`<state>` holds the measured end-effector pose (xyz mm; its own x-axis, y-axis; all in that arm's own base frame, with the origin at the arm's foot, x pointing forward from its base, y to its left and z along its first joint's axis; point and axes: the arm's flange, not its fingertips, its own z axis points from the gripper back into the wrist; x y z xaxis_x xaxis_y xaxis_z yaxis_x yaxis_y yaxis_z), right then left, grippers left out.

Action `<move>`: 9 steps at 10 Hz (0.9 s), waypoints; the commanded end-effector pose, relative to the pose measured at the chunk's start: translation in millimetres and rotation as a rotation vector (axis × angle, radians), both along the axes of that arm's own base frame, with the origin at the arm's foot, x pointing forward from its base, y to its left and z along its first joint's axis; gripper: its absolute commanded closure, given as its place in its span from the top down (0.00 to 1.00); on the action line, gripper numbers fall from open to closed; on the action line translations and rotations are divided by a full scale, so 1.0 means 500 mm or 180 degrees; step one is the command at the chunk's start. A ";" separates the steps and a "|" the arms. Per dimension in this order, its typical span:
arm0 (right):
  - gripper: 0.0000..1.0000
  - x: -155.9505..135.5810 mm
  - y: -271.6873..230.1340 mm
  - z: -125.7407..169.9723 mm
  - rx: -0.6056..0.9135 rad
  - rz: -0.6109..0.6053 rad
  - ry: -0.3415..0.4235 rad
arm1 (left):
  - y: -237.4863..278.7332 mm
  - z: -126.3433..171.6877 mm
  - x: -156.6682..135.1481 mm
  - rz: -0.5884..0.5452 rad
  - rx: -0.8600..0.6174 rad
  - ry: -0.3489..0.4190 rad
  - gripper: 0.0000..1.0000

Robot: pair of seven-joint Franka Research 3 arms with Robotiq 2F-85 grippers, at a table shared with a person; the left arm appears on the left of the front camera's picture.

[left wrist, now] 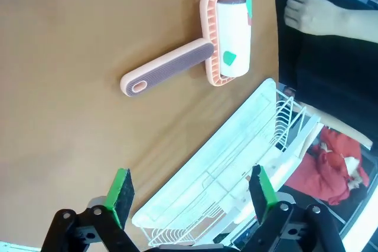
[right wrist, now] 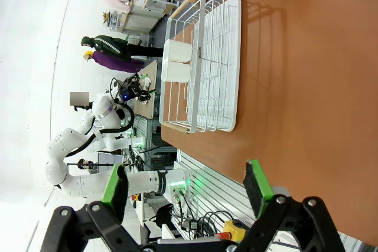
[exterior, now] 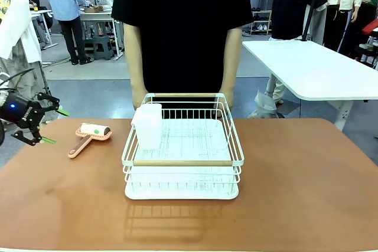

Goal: Clean the table.
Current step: Place the Lint Roller down when the Dish drying rack is positioned in the middle of the table.

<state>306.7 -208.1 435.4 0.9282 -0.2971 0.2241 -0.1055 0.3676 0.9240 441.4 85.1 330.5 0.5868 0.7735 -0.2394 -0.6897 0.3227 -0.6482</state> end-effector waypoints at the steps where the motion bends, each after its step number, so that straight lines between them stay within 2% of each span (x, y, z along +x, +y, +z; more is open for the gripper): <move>1: 1.00 -0.002 -0.001 0.007 0.0014 0.0003 -0.0047 | 0.008 0.020 -0.012 0.0167 0.0106 0.0058 1.00; 2: 1.00 -0.002 -0.001 0.007 0.0014 0.0003 -0.0047 | 0.007 0.018 -0.006 0.0141 0.0198 -0.0005 1.00; 3: 1.00 -0.002 -0.001 0.007 0.0014 0.0003 -0.0047 | 0.008 0.012 -0.004 0.0052 0.0031 -0.0006 1.00; 9: 1.00 -0.002 -0.001 0.007 0.0014 0.0003 -0.0047 | 0.008 0.012 -0.004 0.0052 0.0031 -0.0006 1.00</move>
<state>306.6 -208.0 435.4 0.9283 -0.2968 0.2240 -0.1056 0.3672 0.9241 439.7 88.8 337.8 0.5738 0.7889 -0.2198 -0.6933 0.3250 -0.6432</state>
